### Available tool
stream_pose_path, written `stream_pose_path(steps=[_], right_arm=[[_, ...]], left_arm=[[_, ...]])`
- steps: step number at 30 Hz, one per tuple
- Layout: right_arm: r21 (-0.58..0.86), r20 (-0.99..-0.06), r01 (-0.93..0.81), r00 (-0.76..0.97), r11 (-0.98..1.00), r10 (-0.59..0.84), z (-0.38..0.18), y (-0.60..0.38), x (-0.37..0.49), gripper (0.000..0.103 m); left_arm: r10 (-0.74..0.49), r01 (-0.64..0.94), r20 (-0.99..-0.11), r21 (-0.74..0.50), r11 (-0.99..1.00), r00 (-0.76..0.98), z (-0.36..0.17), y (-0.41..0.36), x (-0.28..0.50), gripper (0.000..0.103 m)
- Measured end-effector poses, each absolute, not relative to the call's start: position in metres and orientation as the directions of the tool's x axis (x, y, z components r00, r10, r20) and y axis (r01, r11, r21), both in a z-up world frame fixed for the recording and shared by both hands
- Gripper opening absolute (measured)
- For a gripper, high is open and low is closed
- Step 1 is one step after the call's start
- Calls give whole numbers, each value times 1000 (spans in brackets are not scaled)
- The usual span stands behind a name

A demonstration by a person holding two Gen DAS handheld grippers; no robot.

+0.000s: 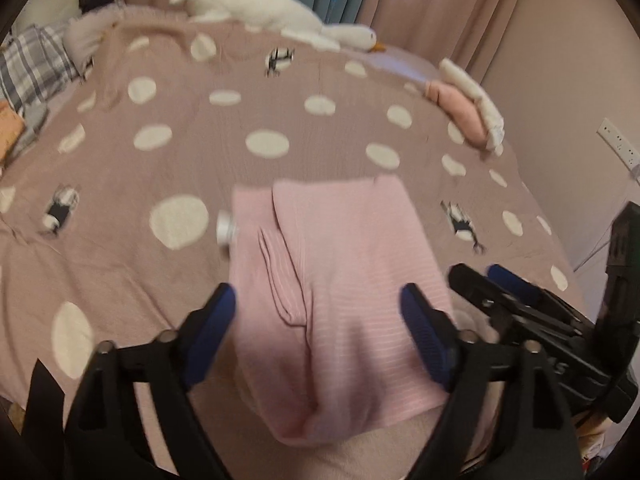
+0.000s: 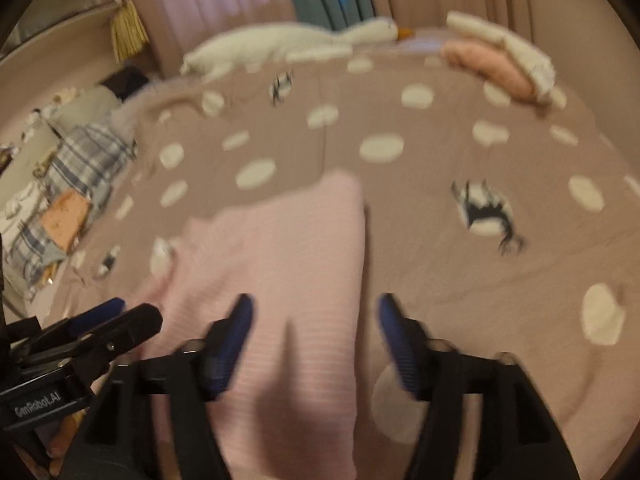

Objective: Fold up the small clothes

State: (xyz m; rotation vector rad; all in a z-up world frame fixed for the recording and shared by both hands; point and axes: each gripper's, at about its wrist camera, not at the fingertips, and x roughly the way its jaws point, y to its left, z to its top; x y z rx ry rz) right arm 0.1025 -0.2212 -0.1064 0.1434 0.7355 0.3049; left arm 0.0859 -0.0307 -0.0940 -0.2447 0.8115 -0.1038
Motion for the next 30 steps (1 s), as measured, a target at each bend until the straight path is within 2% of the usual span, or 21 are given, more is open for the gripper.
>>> stream_pose_path(steps=[4,7,15,30], right_arm=[[238,-561,-234,759,943,330,-83,-231,82,86],[241,-519,-236,788,941,330,-72,-235,72,97],[213,-480,-227,822,950,305,-61,-232,61,102],[135,-532,-210,809,968,250,-68,-213,60,102]], left_arm=[[-182,10,-642,-261,965,745,-69,-26,68,101],[-156,5,-619,-239,971,770,-56,-25,58,103],[-87,-28,-637,-168,985,766,-51,-20,49,103],[-74,-13,-665,-124,992,743,-60,-25,48,103]])
